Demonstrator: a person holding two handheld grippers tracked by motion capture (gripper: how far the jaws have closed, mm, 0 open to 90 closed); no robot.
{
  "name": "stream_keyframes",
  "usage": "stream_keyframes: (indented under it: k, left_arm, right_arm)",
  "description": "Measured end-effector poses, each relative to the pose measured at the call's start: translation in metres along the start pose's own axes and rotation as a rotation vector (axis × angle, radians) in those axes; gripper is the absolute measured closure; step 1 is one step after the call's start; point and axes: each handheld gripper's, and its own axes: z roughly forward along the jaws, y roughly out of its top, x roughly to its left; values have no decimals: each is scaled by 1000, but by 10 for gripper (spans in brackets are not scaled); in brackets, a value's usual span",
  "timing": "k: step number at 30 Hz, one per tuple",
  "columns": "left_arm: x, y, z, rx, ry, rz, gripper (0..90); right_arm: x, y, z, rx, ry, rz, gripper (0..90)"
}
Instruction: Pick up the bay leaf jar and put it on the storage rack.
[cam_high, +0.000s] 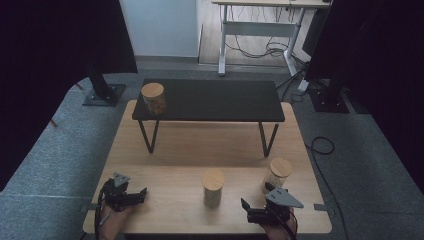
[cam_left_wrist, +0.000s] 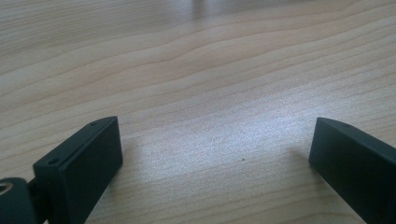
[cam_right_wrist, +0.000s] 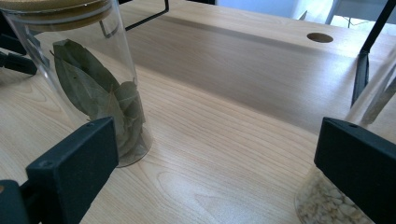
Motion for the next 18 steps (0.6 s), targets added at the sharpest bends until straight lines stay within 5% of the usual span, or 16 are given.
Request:
stream_keyframes:
  k: [18]
  left_arm:
    - [0,0,0,0,1,0,23]
  right_arm:
    - [8,1,7,-11,35,-8,0]
